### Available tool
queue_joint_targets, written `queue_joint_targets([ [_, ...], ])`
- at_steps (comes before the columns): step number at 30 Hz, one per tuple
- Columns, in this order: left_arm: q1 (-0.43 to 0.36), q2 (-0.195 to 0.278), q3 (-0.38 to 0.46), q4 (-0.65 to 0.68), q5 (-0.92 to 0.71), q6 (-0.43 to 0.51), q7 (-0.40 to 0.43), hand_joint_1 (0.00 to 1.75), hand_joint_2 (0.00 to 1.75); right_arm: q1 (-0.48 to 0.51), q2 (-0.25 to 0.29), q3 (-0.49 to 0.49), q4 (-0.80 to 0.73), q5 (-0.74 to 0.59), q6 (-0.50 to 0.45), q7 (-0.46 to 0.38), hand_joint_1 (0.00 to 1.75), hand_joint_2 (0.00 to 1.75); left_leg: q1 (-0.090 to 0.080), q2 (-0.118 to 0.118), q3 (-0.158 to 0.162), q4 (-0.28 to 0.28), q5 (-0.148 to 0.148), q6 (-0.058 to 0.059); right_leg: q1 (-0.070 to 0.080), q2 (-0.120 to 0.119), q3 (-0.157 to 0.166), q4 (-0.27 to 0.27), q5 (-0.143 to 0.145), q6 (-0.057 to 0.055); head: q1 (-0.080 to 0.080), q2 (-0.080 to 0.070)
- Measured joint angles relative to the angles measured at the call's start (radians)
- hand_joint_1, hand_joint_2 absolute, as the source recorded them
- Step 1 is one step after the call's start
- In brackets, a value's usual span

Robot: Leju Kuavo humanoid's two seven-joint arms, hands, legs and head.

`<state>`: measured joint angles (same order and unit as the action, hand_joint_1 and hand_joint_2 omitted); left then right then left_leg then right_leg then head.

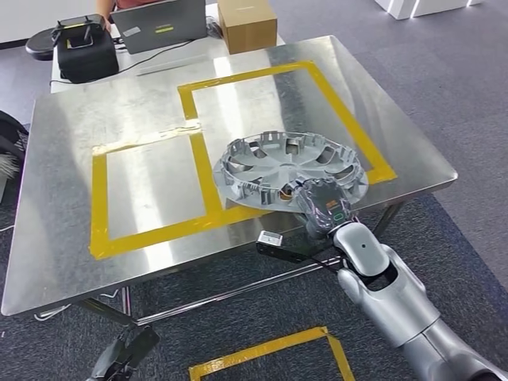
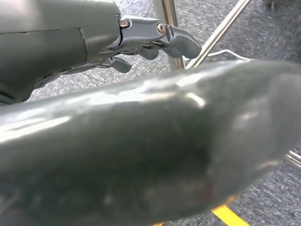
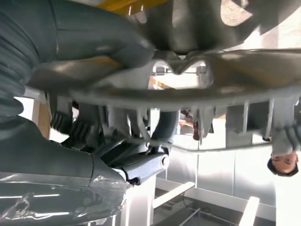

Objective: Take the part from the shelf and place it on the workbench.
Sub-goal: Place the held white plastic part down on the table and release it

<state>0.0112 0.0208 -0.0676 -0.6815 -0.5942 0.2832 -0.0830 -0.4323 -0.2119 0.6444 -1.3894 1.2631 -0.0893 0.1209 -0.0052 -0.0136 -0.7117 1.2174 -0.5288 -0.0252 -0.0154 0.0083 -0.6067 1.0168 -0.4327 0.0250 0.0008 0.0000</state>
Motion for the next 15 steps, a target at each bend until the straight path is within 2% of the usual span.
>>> queue_joint_targets([
  [1, 0.0, 0.0, -0.002, 0.001, -0.004, 0.0, 0.002, 0.0, 0.0, 0.0, 0.0, 0.0, 0.001, 0.0, 0.0, 0.0, 0.0, 0.0, 0.004, 0.0, -0.024, 0.039, -0.005, -0.003, 0.0, 0.0, 0.0, 0.0, -0.001, 0.0, 0.0, 0.0],
  [2, 0.0, 0.001, -0.004, 0.001, -0.008, 0.001, 0.004, 0.0, 0.0, 0.0, 0.0, 0.001, 0.002, 0.0, 0.0, 0.0, 0.0, 0.0, 0.008, 0.001, -0.033, 0.046, 0.006, -0.005, -0.001, 0.0, 0.001, 0.0, -0.001, 0.0, 0.0, 0.0],
  [3, 0.0, 0.002, -0.007, 0.002, -0.013, 0.002, 0.008, 0.0, 0.0, 0.0, 0.001, 0.001, 0.003, 0.0, 0.0, 0.0, 0.0, 0.0, 0.011, 0.001, -0.023, 0.018, 0.033, -0.006, -0.002, 0.0, 0.002, 0.0, -0.002, 0.001, 0.0, 0.0],
  [5, -0.002, 0.004, -0.013, 0.003, -0.017, 0.006, 0.014, 0.0, 0.0, -0.002, 0.002, 0.001, 0.004, 0.0, 0.0, -0.001, 0.0, 0.0, 0.016, 0.002, 0.033, -0.104, 0.102, -0.01, -0.003, 0.001, 0.004, 0.001, -0.004, 0.007, -0.001, 0.0],
  [6, -0.005, 0.004, -0.014, 0.003, -0.017, 0.008, 0.018, 0.0, 0.0, -0.004, 0.003, 0.001, 0.004, 0.0, 0.0, -0.001, 0.0, 0.0, 0.017, 0.001, 0.061, -0.161, 0.12, -0.009, -0.001, 0.002, 0.003, 0.003, -0.005, 0.013, -0.001, 0.0],
  [8, -0.009, 0.004, -0.015, 0.004, -0.015, 0.01, 0.03, 0.0, 0.0, -0.006, 0.004, 0.0, 0.004, 0.0, 0.0, -0.001, 0.0, 0.0, 0.016, -0.001, 0.084, -0.213, 0.124, -0.001, 0.002, 0.004, 0.0, 0.003, -0.005, 0.025, -0.002, 0.0],
  [11, -0.009, 0.004, -0.015, 0.006, -0.012, 0.011, 0.041, 0.0, 0.0, -0.006, 0.004, 0.0, 0.004, 0.0, 0.0, -0.001, 0.0, 0.0, 0.014, -0.002, 0.086, -0.218, 0.123, 0.021, -0.003, 0.001, -0.007, 0.007, -0.013, 0.042, -0.001, 0.0],
  [12, -0.009, 0.005, -0.015, 0.006, -0.011, 0.012, 0.043, 0.0, 0.0, -0.006, 0.004, 0.0, 0.004, 0.0, 0.0, -0.001, 0.0, 0.0, 0.014, -0.002, 0.087, -0.22, 0.124, 0.028, -0.003, 0.0, -0.019, 0.033, -0.029, 0.046, 0.001, 0.0],
  [13, -0.009, 0.005, -0.014, 0.006, -0.011, 0.012, 0.045, 0.0, 0.0, -0.006, 0.004, 0.0, 0.004, 0.0, 0.0, -0.001, 0.0, 0.0, 0.014, -0.001, 0.088, -0.221, 0.125, 0.033, -0.003, -0.001, -0.044, 0.084, -0.056, 0.047, 0.003, 0.0],
  [15, -0.009, 0.007, -0.014, 0.006, -0.011, 0.012, 0.047, 0.0, 0.0, -0.004, 0.004, 0.0, 0.004, 0.0, 0.0, -0.001, 0.0, 0.0, 0.01, -0.001, 0.089, -0.221, 0.123, 0.04, -0.001, -0.002, -0.111, 0.224, -0.116, 0.047, 0.006, 0.0],
])
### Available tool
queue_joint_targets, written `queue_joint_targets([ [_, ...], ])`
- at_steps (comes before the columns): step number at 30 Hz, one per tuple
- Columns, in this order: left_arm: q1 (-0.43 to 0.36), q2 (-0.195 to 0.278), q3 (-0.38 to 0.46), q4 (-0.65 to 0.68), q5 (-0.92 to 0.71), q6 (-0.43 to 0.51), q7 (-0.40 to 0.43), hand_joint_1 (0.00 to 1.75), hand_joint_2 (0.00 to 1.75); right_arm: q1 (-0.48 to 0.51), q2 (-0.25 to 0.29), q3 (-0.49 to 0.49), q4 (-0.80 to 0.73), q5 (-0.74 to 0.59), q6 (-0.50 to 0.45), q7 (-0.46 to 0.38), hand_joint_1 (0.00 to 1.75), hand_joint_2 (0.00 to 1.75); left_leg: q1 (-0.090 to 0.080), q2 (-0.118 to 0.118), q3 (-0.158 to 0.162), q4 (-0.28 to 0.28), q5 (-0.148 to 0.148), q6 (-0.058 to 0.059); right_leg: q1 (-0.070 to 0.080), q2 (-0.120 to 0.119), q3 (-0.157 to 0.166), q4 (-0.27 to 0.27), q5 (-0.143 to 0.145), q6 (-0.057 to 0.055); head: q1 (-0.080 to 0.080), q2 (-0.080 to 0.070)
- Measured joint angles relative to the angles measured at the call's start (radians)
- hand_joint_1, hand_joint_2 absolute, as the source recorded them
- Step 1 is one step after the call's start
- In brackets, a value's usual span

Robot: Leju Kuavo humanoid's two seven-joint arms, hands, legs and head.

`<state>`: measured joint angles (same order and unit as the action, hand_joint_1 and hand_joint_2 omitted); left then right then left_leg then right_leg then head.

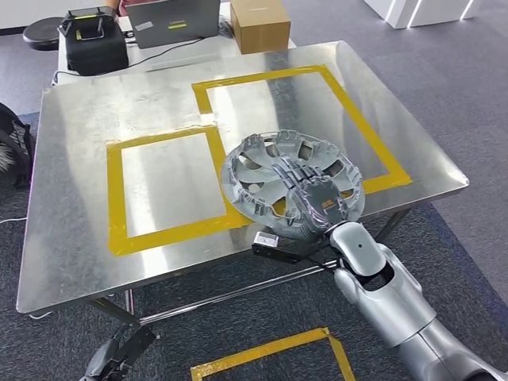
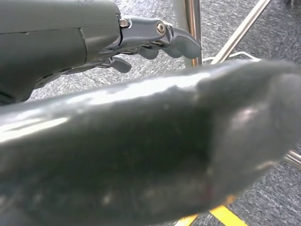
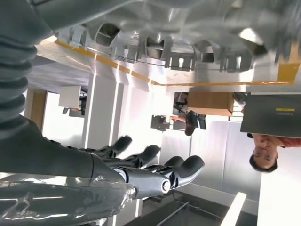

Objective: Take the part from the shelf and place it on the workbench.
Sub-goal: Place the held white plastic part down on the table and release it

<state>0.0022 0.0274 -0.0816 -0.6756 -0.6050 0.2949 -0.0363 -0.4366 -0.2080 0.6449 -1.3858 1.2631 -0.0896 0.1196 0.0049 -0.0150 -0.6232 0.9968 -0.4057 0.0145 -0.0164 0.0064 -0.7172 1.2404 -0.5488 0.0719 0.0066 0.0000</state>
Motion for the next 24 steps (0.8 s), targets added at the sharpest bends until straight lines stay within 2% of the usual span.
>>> queue_joint_targets([
  [1, 0.001, 0.0, 0.0, 0.0, 0.0, 0.0, 0.0, 0.0, 0.0, 0.002, 0.0, 0.0, 0.0, 0.0, 0.0, 0.0, 0.0, 0.0, -0.002, 0.0, 0.001, 0.0, -0.001, 0.002, 0.001, 0.0, -0.027, 0.053, -0.014, -0.001, 0.0, 0.0],
  [2, 0.002, 0.0, 0.0, 0.0, 0.001, 0.0, 0.0, 0.0, 0.0, 0.003, 0.0, 0.0, 0.0, 0.0, 0.0, 0.0, 0.0, 0.0, -0.005, -0.001, 0.002, 0.0, -0.002, 0.003, 0.003, 0.0, -0.037, 0.068, -0.009, -0.003, 0.0, 0.0],
  [3, 0.003, 0.0, 0.0, 0.0, 0.001, 0.0, 0.0, 0.0, 0.0, 0.004, 0.0, 0.0, 0.0, 0.0, 0.0, 0.0, 0.0, 0.0, -0.006, -0.001, 0.005, 0.0, -0.003, 0.004, 0.006, 0.0, -0.027, 0.043, 0.015, -0.007, 0.0, 0.0],
  [5, 0.004, 0.0, 0.0, 0.0, 0.001, -0.001, 0.0, 0.0, 0.0, 0.002, 0.0, 0.0, 0.0, 0.0, 0.0, 0.0, 0.0, 0.0, -0.009, -0.002, 0.011, 0.0, -0.005, 0.003, 0.011, 0.0, 0.037, -0.092, 0.082, -0.018, 0.0, 0.0],
  [6, 0.004, 0.0, 0.0, 0.0, 0.002, -0.001, 0.0, 0.0, 0.0, 0.001, 0.0, 0.0, 0.0, -0.001, 0.0, 0.0, 0.0, 0.0, -0.011, -0.003, 0.012, 0.002, -0.007, 0.001, 0.014, 0.0, 0.071, -0.157, 0.105, -0.022, 0.0, 0.0],
  [7, 0.004, 0.0, 0.0, 0.0, 0.002, -0.002, 0.0, 0.0, 0.0, 0.001, 0.0, 0.0, -0.001, -0.002, 0.0, 0.0, 0.0, 0.0, -0.013, -0.003, 0.012, 0.003, -0.008, -0.002, 0.015, 0.0, 0.094, -0.199, 0.115, -0.025, -0.001, 0.0],
  [8, 0.005, 0.0, 0.001, 0.0, 0.003, -0.002, 0.0, 0.0, 0.0, 0.001, 0.0, 0.0, -0.001, -0.002, 0.0, 0.0, 0.0, 0.0, -0.014, -0.003, 0.011, 0.003, -0.007, -0.006, 0.017, 0.001, 0.103, -0.215, 0.115, -0.028, -0.001, 0.0],
  [11, 0.008, 0.0, 0.001, 0.0, 0.006, -0.004, 0.0, 0.0, 0.0, 0.001, 0.0, -0.001, -0.002, -0.004, 0.0, 0.0, 0.0, 0.0, -0.012, -0.002, 0.007, 0.008, -0.012, -0.02, 0.015, 0.002, 0.108, -0.222, 0.12, -0.039, -0.002, 0.0],
  [13, 0.008, 0.0, 0.001, 0.0, 0.006, -0.004, 0.0, 0.0, 0.0, 0.0, 0.001, -0.002, -0.005, -0.005, 0.0, 0.0, 0.0, 0.0, -0.01, 0.0, -0.019, 0.067, -0.051, -0.033, 0.008, 0.001, 0.111, -0.227, 0.123, -0.047, -0.005, 0.0],
  [15, 0.009, 0.0, 0.001, 0.0, 0.007, -0.005, 0.0, 0.0, 0.0, 0.001, 0.001, -0.001, -0.006, -0.005, 0.0, 0.0, 0.0, 0.0, -0.006, 0.002, -0.081, 0.197, -0.113, -0.044, 0.005, 0.0, 0.111, -0.228, 0.124, -0.05, -0.007, 0.0],
  [16, 0.011, 0.001, 0.001, 0.0, 0.007, -0.005, 0.0, 0.0, 0.0, 0.002, 0.001, -0.001, -0.006, -0.005, 0.0, 0.0, 0.0, 0.0, -0.003, 0.002, -0.112, 0.257, -0.134, -0.048, 0.004, 0.0, 0.111, -0.228, 0.124, -0.05, -0.007, 0.0],
  [17, 0.012, 0.001, 0.001, 0.0, 0.007, -0.006, 0.0, 0.0, 0.0, 0.003, 0.001, -0.001, -0.006, -0.005, 0.0, 0.0, 0.0, 0.0, 0.0, 0.003, -0.13, 0.29, -0.139, -0.051, 0.003, 0.0, 0.11, -0.228, 0.124, -0.049, -0.007, 0.0],
  [18, 0.014, 0.001, 0.001, 0.0, 0.007, -0.006, 0.0, 0.0, 0.0, 0.003, 0.001, -0.001, -0.006, -0.005, 0.0, 0.0, 0.0, 0.0, 0.002, 0.003, -0.13, 0.286, -0.125, -0.053, 0.001, -0.001, 0.111, -0.228, 0.124, -0.048, -0.007, 0.0],
  [19, 0.014, 0.001, 0.001, 0.0, 0.007, -0.006, 0.0, 0.0, 0.0, 0.003, 0.002, -0.001, -0.006, -0.005, 0.0, 0.0, 0.0, 0.0, 0.005, 0.003, -0.109, 0.244, -0.095, -0.055, -0.001, -0.001, 0.111, -0.228, 0.124, -0.046, -0.007, 0.0],
  [21, 0.013, 0.001, 0.002, 0.0, 0.007, -0.006, 0.0, 0.0, 0.0, 0.002, 0.002, -0.001, -0.006, -0.006, 0.0, 0.0, 0.0, 0.0, 0.01, 0.005, -0.038, 0.105, -0.031, -0.06, -0.002, 0.001, 0.111, -0.225, 0.122, -0.035, -0.008, 0.0],
  [22, 0.013, 0.001, 0.003, 0.0, 0.007, -0.006, 0.0, 0.0, 0.0, 0.001, 0.002, -0.001, -0.007, -0.006, 0.0, 0.0, 0.0, 0.0, 0.012, 0.004, -0.01, 0.052, -0.015, -0.058, -0.001, 0.002, 0.11, -0.223, 0.121, -0.028, -0.009, 0.0],
  [24, 0.012, 0.0, 0.005, 0.0, 0.007, -0.006, 0.0, 0.0, 0.0, 0.0, 0.002, -0.002, -0.007, -0.006, 0.0, 0.0, 0.0, 0.0, 0.011, 0.001, 0.01, 0.008, -0.012, -0.048, 0.001, 0.004, 0.107, -0.224, 0.122, -0.015, -0.008, 0.0],
])
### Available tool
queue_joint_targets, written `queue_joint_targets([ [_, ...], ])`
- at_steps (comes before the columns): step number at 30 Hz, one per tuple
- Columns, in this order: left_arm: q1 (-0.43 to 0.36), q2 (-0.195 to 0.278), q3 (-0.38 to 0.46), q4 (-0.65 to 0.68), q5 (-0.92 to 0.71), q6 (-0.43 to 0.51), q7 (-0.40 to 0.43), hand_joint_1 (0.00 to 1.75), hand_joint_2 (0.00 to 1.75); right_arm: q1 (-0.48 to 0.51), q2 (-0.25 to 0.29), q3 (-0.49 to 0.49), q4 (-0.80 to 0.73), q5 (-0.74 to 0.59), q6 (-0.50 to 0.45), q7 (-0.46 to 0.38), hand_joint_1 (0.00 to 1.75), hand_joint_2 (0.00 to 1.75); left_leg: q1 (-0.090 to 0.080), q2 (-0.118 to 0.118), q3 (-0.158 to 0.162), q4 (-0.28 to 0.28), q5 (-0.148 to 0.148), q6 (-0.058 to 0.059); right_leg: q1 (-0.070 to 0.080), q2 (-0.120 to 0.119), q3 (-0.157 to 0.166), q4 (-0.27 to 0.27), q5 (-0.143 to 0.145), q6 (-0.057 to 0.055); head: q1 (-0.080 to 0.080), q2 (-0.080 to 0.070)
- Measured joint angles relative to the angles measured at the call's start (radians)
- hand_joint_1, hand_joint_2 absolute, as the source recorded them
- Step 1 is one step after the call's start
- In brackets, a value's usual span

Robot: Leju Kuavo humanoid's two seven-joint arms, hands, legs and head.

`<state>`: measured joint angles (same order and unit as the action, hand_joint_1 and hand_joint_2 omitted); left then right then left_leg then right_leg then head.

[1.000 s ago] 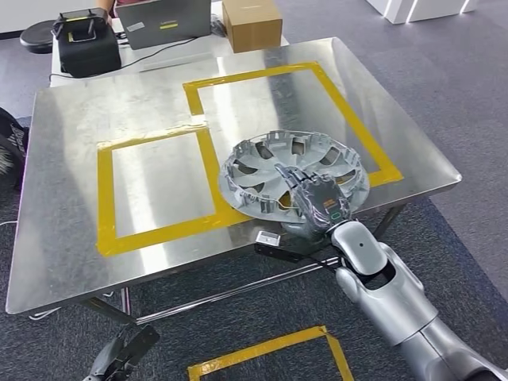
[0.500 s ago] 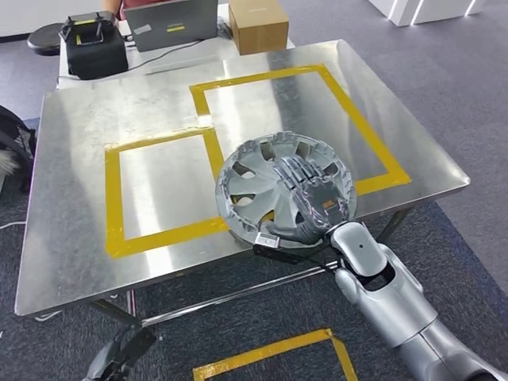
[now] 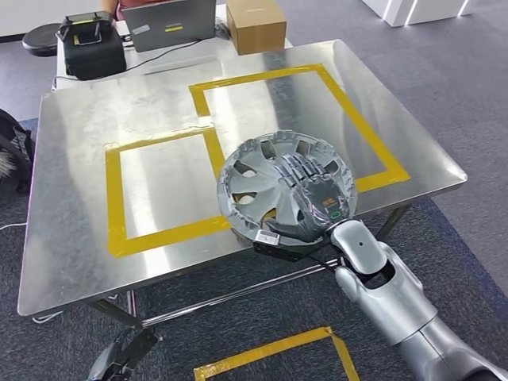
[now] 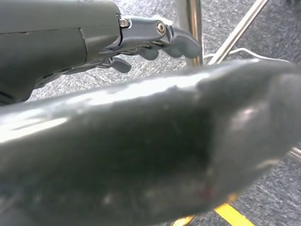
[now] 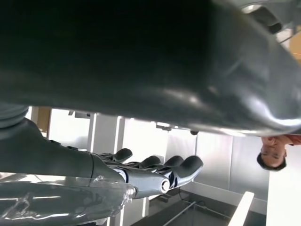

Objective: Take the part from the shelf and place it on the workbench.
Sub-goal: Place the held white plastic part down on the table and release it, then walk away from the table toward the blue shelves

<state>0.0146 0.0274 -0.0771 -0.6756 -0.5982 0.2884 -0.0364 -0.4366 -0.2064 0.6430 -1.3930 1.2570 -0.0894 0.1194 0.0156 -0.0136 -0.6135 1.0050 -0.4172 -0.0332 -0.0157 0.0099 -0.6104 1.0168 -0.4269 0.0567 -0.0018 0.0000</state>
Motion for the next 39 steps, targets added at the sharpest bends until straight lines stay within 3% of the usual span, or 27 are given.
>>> queue_joint_targets([
  [2, 0.002, -0.001, 0.002, 0.0, 0.0, 0.0, 0.0, 0.0, 0.0, 0.0, 0.0, 0.0, 0.0, -0.001, 0.0, 0.0, 0.0, 0.0, -0.002, -0.001, -0.001, 0.0, 0.003, 0.018, -0.003, 0.0, 0.0, -0.004, 0.0, 0.011, 0.002, 0.0],
  [4, 0.002, -0.001, 0.004, 0.0, 0.003, 0.0, 0.0, 0.0, 0.0, 0.0, 0.0, 0.0, -0.001, -0.002, 0.0, 0.0, 0.0, 0.0, -0.001, 0.0, -0.001, -0.001, 0.009, 0.032, -0.005, -0.003, -0.016, 0.033, -0.032, 0.018, 0.004, 0.0],
  [7, 0.005, -0.001, 0.01, 0.0, 0.009, -0.001, 0.0, 0.0, 0.0, 0.004, 0.0, 0.001, -0.001, -0.005, 0.0, 0.0, 0.0, 0.0, -0.007, 0.0, -0.004, -0.001, 0.015, 0.042, -0.002, -0.005, -0.093, 0.217, -0.132, 0.018, 0.007, 0.0],
  [8, 0.007, -0.002, 0.012, 0.0, 0.009, -0.001, 0.001, 0.0, 0.0, 0.008, 0.0, 0.001, -0.001, -0.008, 0.0, -0.001, 0.0, 0.0, -0.01, 0.0, -0.005, -0.001, 0.016, 0.044, 0.0, -0.005, -0.114, 0.268, -0.151, 0.016, 0.007, 0.0],
  [9, 0.009, -0.003, 0.012, 0.0, 0.01, -0.002, 0.001, 0.0, 0.0, 0.012, 0.0, 0.001, -0.001, -0.011, 0.0, -0.001, 0.0, 0.0, -0.013, 0.0, -0.006, -0.001, 0.016, 0.045, 0.003, -0.005, -0.119, 0.287, -0.152, 0.012, 0.007, 0.0],
  [10, 0.01, -0.004, 0.013, 0.0, 0.01, -0.002, 0.001, 0.0, 0.0, 0.016, 0.0, 0.001, -0.002, -0.014, -0.001, -0.001, 0.0, 0.0, -0.016, 0.0, -0.007, -0.001, 0.017, 0.047, 0.006, -0.005, -0.106, 0.268, -0.136, 0.007, 0.006, 0.0],
  [13, 0.01, -0.007, 0.013, 0.0, 0.01, -0.002, 0.001, 0.0, 0.0, 0.018, 0.0, -0.001, -0.008, -0.02, -0.001, -0.004, 0.0, 0.0, -0.021, -0.001, -0.008, 0.0, 0.022, 0.045, 0.018, -0.004, 0.007, 0.067, -0.056, -0.012, 0.006, 0.0],
  [15, 0.01, -0.007, 0.014, 0.0, 0.01, -0.003, 0.001, 0.0, 0.0, 0.019, -0.001, -0.002, -0.014, -0.024, -0.002, -0.006, 0.0, 0.0, -0.023, -0.001, -0.012, 0.0, 0.029, 0.038, 0.024, -0.004, 0.039, 0.007, -0.038, -0.018, 0.005, 0.0],
  [17, 0.01, -0.008, 0.014, 0.0, 0.01, -0.004, 0.001, 0.0, 0.0, 0.023, -0.003, -0.003, -0.018, -0.028, -0.003, -0.008, 0.0, 0.0, -0.023, 0.0, -0.017, -0.001, 0.038, 0.028, 0.024, -0.004, 0.035, 0.006, -0.025, -0.026, 0.006, 0.0],
  [19, 0.012, -0.01, 0.014, 0.0, 0.01, -0.005, 0.001, 0.0, 0.0, 0.025, -0.006, -0.003, -0.02, -0.031, -0.003, -0.009, 0.0, 0.0, -0.022, 0.0, -0.028, 0.015, 0.016, 0.016, 0.02, -0.006, 0.026, 0.001, -0.01, -0.038, 0.005, 0.0],
  [20, 0.012, -0.011, 0.014, 0.0, 0.01, -0.005, 0.001, 0.0, 0.0, 0.026, -0.007, -0.003, -0.021, -0.033, -0.004, -0.009, 0.0, 0.0, -0.021, 0.001, -0.042, 0.05, -0.017, 0.009, 0.017, -0.007, 0.018, -0.001, -0.001, -0.043, 0.003, 0.0],
  [23, 0.012, -0.012, 0.014, 0.0, 0.01, -0.005, 0.001, 0.0, 0.0, 0.033, -0.009, -0.003, -0.026, -0.035, -0.004, -0.009, 0.0, 0.0, -0.015, 0.002, -0.107, 0.241, -0.142, -0.006, 0.016, -0.008, -0.018, -0.001, 0.026, -0.046, 0.001, 0.0],
  [24, 0.012, -0.013, 0.014, 0.0, 0.01, -0.005, 0.001, 0.0, 0.0, 0.037, -0.01, -0.003, -0.026, -0.035, -0.004, -0.009, 0.0, 0.0, -0.014, 0.002, -0.111, 0.278, -0.16, -0.008, 0.016, -0.008, -0.031, -0.001, 0.036, -0.046, 0.001, 0.0],
  [25, 0.012, -0.013, 0.014, 0.0, 0.01, -0.005, 0.001, 0.0, 0.0, 0.04, -0.01, -0.003, -0.026, -0.035, -0.004, -0.009, 0.0, 0.0, -0.013, 0.002, -0.097, 0.278, -0.161, -0.009, 0.015, -0.009, -0.044, -0.001, 0.046, -0.045, 0.001, 0.0],
  [26, 0.012, -0.014, 0.014, 0.0, 0.01, -0.005, 0.001, 0.0, 0.0, 0.041, -0.01, -0.003, -0.027, -0.035, -0.004, -0.01, 0.0, 0.0, -0.012, 0.002, -0.061, 0.238, -0.147, -0.009, 0.015, -0.009, -0.057, -0.001, 0.056, -0.042, 0.001, 0.0],
  [28, 0.009, -0.014, 0.014, -0.001, 0.01, -0.005, 0.001, 0.0, 0.0, 0.041, -0.011, -0.004, -0.032, -0.036, -0.004, -0.01, 0.0, 0.0, -0.012, 0.003, 0.039, 0.098, -0.112, -0.008, 0.014, -0.008, -0.077, 0.0, 0.076, -0.033, 0.001, 0.0],
  [29, 0.007, -0.014, 0.014, -0.001, 0.01, -0.005, 0.001, 0.0, 0.0, 0.04, -0.012, -0.006, -0.035, -0.036, -0.004, -0.01, 0.0, 0.0, -0.013, 0.001, 0.077, 0.037, -0.099, -0.001, 0.014, -0.008, -0.085, 0.0, 0.086, -0.027, 0.002, 0.0],
  [31, 0.006, -0.015, 0.014, -0.002, 0.01, -0.005, 0.001, 0.0, 0.0, 0.04, -0.014, -0.007, -0.04, -0.037, -0.005, -0.01, 0.0, 0.0, -0.019, -0.003, 0.098, -0.013, -0.087, 0.017, 0.014, -0.008, -0.092, -0.008, 0.108, -0.016, 0.003, 0.0],
  [33, 0.01, -0.016, 0.014, -0.002, 0.01, -0.005, 0.001, 0.0, 0.0, 0.043, -0.016, -0.006, -0.041, -0.038, -0.005, -0.01, 0.0, 0.0, -0.021, -0.003, 0.088, -0.015, -0.066, 0.037, 0.01, -0.008, -0.095, -0.021, 0.127, -0.005, 0.003, 0.0],
  [34, 0.012, -0.016, 0.014, -0.002, 0.01, -0.005, 0.001, 0.0, 0.0, 0.046, -0.018, -0.006, -0.041, -0.038, -0.005, -0.01, 0.0, 0.0, -0.02, -0.002, 0.081, -0.016, -0.055, 0.046, 0.009, -0.007, -0.101, -0.016, 0.115, 0.0, 0.004, 0.0],
  [35, 0.012, -0.017, 0.014, -0.002, 0.01, -0.005, 0.001, 0.0, 0.0, 0.048, -0.019, -0.006, -0.041, -0.038, -0.005, -0.011, 0.0, 0.0, -0.019, 0.0, 0.072, -0.018, -0.043, 0.053, 0.009, -0.007, -0.113, 0.01, 0.084, 0.005, 0.006, 0.0],
  [38, 0.011, -0.016, 0.015, -0.002, 0.01, -0.005, 0.001, 0.0, 0.0, 0.049, -0.023, -0.007, -0.041, -0.038, -0.005, -0.012, 0.0, 0.0, -0.018, 0.001, 0.036, -0.017, -0.012, 0.063, 0.008, -0.007, -0.161, 0.207, -0.07, 0.013, 0.009, 0.0],
  [39, 0.011, -0.017, 0.015, -0.002, 0.01, -0.005, 0.001, 0.0, 0.0, 0.05, -0.023, -0.006, -0.041, -0.038, -0.005, -0.012, 0.0, 0.0, -0.018, 0.001, 0.023, -0.016, -0.002, 0.062, 0.008, -0.007, -0.166, 0.265, -0.095, 0.013, 0.009, 0.0],
])
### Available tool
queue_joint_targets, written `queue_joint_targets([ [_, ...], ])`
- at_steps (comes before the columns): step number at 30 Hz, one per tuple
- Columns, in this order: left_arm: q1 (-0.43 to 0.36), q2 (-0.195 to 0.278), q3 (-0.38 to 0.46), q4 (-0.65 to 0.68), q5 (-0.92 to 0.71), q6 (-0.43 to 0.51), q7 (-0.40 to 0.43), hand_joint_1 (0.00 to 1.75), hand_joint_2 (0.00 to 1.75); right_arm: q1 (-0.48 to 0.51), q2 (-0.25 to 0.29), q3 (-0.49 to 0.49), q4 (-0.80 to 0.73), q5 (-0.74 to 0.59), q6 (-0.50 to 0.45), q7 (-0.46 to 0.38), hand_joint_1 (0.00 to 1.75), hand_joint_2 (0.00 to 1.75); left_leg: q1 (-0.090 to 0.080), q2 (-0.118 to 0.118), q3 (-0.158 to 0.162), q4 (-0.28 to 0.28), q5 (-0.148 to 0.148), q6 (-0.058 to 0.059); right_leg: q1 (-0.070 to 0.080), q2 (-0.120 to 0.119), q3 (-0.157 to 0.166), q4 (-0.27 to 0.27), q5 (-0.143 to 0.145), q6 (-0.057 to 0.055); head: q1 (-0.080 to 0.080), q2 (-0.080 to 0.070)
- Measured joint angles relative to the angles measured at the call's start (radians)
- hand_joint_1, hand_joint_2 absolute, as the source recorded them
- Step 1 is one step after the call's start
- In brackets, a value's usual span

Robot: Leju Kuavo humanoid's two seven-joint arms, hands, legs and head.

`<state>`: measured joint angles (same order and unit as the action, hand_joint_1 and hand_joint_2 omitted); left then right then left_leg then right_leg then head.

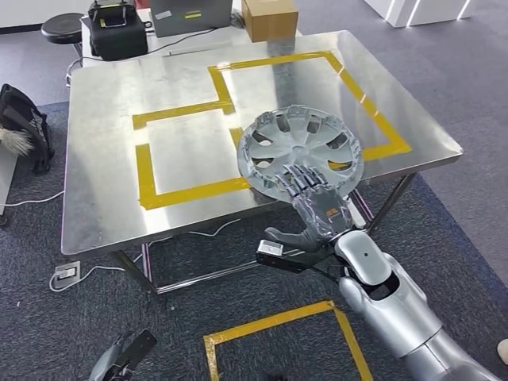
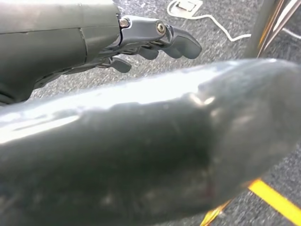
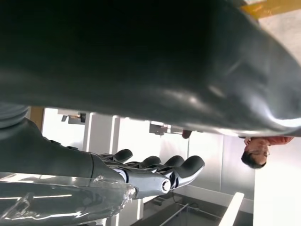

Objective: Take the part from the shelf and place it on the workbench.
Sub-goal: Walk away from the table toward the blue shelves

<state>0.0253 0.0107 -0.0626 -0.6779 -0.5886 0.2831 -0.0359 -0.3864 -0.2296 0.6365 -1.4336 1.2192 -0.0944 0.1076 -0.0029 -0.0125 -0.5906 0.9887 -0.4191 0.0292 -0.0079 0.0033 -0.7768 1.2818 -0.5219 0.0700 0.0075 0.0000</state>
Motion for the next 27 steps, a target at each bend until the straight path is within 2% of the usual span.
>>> queue_joint_targets([
  [1, 0.0, 0.0, 0.0, 0.0, 0.0, 0.0, 0.0, 0.0, 0.0, 0.001, 0.0, 0.0, 0.0, 0.0, 0.0, 0.0, 0.0, 0.0, 0.0, 0.0, -0.012, 0.0, 0.009, -0.001, 0.0, 0.0, 0.01, 0.026, -0.002, -0.001, 0.0, 0.0],
  [2, 0.0, 0.0, 0.0, 0.0, 0.0, 0.0, 0.0, 0.0, 0.0, 0.002, -0.001, 0.0, 0.0, 0.0, 0.0, 0.0, 0.0, 0.0, -0.001, 0.0, -0.024, 0.001, 0.017, -0.003, 0.001, 0.0, 0.039, 0.014, 0.014, -0.003, 0.0, 0.0],
  [3, 0.0, 0.0, 0.0, 0.0, 0.0, 0.0, 0.0, 0.0, 0.0, 0.002, -0.001, 0.0, 0.0, 0.0, 0.0, 0.0, 0.0, 0.0, -0.001, 0.0, -0.035, 0.001, 0.025, -0.005, 0.001, 0.0, 0.088, -0.034, 0.036, -0.005, 0.0, 0.0],
  [5, -0.001, 0.0, 0.0, 0.0, -0.001, 0.0, 0.0, 0.0, 0.0, 0.0, -0.002, 0.0, -0.004, 0.0, 0.0, 0.0, 0.0, 0.0, -0.002, 0.0, -0.049, 0.002, 0.04, -0.013, 0.003, 0.001, 0.204, -0.183, 0.041, -0.012, 0.0, 0.0],
  [6, -0.002, 0.0, 0.0, 0.0, -0.001, 0.0, 0.0, 0.0, 0.0, -0.001, -0.002, 0.0, -0.007, 0.0, 0.0, 0.0, 0.0, 0.0, -0.003, -0.001, -0.052, 0.002, 0.048, -0.018, 0.004, 0.001, 0.243, -0.241, 0.032, -0.015, -0.001, 0.0],
  [7, -0.003, 0.0, 0.0, 0.0, -0.001, 0.0, 0.0, 0.0, 0.0, -0.002, -0.002, 0.0, -0.01, -0.001, -0.001, 0.0, 0.0, 0.0, -0.002, -0.001, -0.054, 0.001, 0.055, -0.024, 0.007, 0.002, 0.262, -0.275, 0.02, -0.019, -0.001, 0.0],
  [9, -0.003, 0.0, 0.0, 0.0, -0.002, 0.0, 0.0, 0.0, 0.0, -0.002, -0.002, 0.0, -0.012, -0.001, -0.001, 0.0, 0.0, 0.0, -0.001, -0.001, -0.057, -0.002, 0.067, -0.036, 0.008, 0.002, 0.26, -0.286, 0.026, -0.03, 0.0, 0.0],
  [10, -0.003, 0.0, 0.0, 0.0, -0.002, 0.0, 0.0, 0.0, 0.0, -0.002, -0.002, 0.0, -0.013, -0.001, 0.0, 0.0, 0.0, 0.0, 0.0, 0.0, -0.061, 0.002, 0.061, -0.043, 0.007, 0.001, 0.258, -0.287, 0.032, -0.038, 0.0, 0.0],
  [11, -0.003, 0.0, -0.001, 0.0, -0.002, 0.0, 0.0, 0.0, 0.0, -0.002, -0.002, 0.0, -0.013, -0.001, 0.0, 0.0, 0.0, 0.0, 0.001, 0.0, -0.071, 0.023, 0.04, -0.049, 0.005, 0.0, 0.254, -0.289, 0.04, -0.046, -0.002, 0.0],
  [12, -0.003, 0.0, -0.001, 0.0, -0.003, 0.0, 0.0, 0.0, 0.0, -0.002, -0.003, 0.0, -0.014, -0.002, 0.0, 0.0, 0.0, 0.0, 0.002, 0.001, -0.089, 0.066, 0.005, -0.054, 0.002, -0.001, 0.25, -0.291, 0.048, -0.052, -0.004, 0.0],
  [14, -0.003, -0.001, -0.002, 0.0, -0.003, 0.0, 0.001, 0.0, 0.0, 0.0, -0.003, 0.0, -0.014, -0.003, 0.0, 0.0, 0.0, 0.0, 0.004, 0.001, -0.138, 0.201, -0.076, -0.062, 0.002, -0.002, 0.234, -0.29, 0.061, -0.058, -0.006, 0.0],
  [15, -0.002, -0.001, -0.002, 0.0, -0.003, 0.0, 0.002, 0.0, 0.0, 0.003, -0.003, 0.0, -0.014, -0.004, 0.0, 0.0, 0.0, 0.0, 0.004, 0.001, -0.158, 0.259, -0.1, -0.065, 0.002, -0.002, 0.227, -0.29, 0.067, -0.058, -0.006, 0.0],
  [16, -0.002, -0.001, -0.002, 0.0, -0.003, 0.0, 0.003, 0.0, 0.0, 0.007, -0.004, 0.0, -0.014, -0.004, 0.0, 0.0, 0.0, 0.0, 0.004, 0.001, -0.164, 0.289, -0.105, -0.065, 0.002, -0.002, 0.221, -0.29, 0.071, -0.057, -0.006, 0.0],
  [17, -0.001, -0.001, -0.002, 0.0, -0.003, 0.0, 0.003, 0.0, 0.0, 0.009, -0.004, 0.0, -0.014, -0.005, 0.0, 0.0, 0.0, 0.0, 0.004, 0.001, -0.149, 0.277, -0.091, -0.064, 0.003, -0.002, 0.216, -0.29, 0.075, -0.056, -0.006, 0.0],
  [18, -0.001, -0.001, -0.002, 0.0, -0.004, 0.0, 0.003, 0.0, 0.0, 0.01, -0.004, 0.0, -0.014, -0.005, 0.0, 0.0, 0.0, 0.0, 0.004, 0.001, -0.117, 0.232, -0.065, -0.062, 0.003, -0.002, 0.213, -0.29, 0.078, -0.054, -0.006, 0.0],
  [20, -0.003, -0.001, -0.002, 0.0, -0.004, 0.001, 0.003, 0.0, 0.0, 0.01, -0.005, 0.0, -0.015, -0.006, -0.001, 0.0, 0.0, 0.0, 0.002, 0.002, -0.027, 0.089, -0.016, -0.053, 0.004, -0.002, 0.209, -0.289, 0.081, -0.05, -0.006, 0.0],
  [22, -0.004, -0.001, -0.002, 0.0, -0.004, 0.002, 0.003, 0.0, 0.0, 0.01, -0.008, -0.001, -0.017, -0.008, -0.001, 0.0, 0.0, 0.0, -0.001, 0.002, 0.023, 0.002, -0.004, -0.044, 0.006, -0.002, 0.204, -0.289, 0.087, -0.04, -0.005, 0.0],
  [24, -0.004, -0.002, -0.002, 0.0, -0.005, 0.003, 0.004, 0.0, 0.0, 0.015, -0.013, -0.001, -0.018, -0.012, -0.002, 0.0, 0.0, 0.0, -0.002, 0.002, 0.025, -0.013, -0.004, -0.035, 0.007, -0.002, 0.2, -0.288, 0.094, -0.028, -0.005, 0.0],
  [25, -0.004, -0.003, -0.002, 0.0, -0.006, 0.003, 0.005, 0.0, 0.0, 0.018, -0.017, -0.001, -0.019, -0.014, -0.002, -0.001, 0.0, 0.0, 0.0, 0.002, 0.023, -0.016, 0.0, -0.029, 0.007, -0.001, 0.195, -0.284, 0.089, -0.023, -0.005, 0.0],
  [26, -0.004, -0.004, -0.002, 0.0, -0.007, 0.004, 0.006, 0.0, 0.0, 0.022, -0.021, -0.002, -0.02, -0.016, -0.004, -0.001, 0.0, 0.0, 0.002, 0.003, 0.021, -0.019, 0.005, -0.021, 0.007, -0.001, 0.185, -0.265, 0.071, -0.017, -0.003, 0.0],
  [27, -0.004, -0.004, -0.003, 0.0, -0.008, 0.004, 0.006, 0.0, 0.0, 0.025, -0.025, -0.002, -0.021, -0.018, -0.005, -0.002, 0.0, 0.0, 0.005, 0.004, 0.018, -0.022, 0.009, -0.015, 0.006, -0.001, 0.168, -0.225, 0.042, -0.013, -0.001, 0.0],
])
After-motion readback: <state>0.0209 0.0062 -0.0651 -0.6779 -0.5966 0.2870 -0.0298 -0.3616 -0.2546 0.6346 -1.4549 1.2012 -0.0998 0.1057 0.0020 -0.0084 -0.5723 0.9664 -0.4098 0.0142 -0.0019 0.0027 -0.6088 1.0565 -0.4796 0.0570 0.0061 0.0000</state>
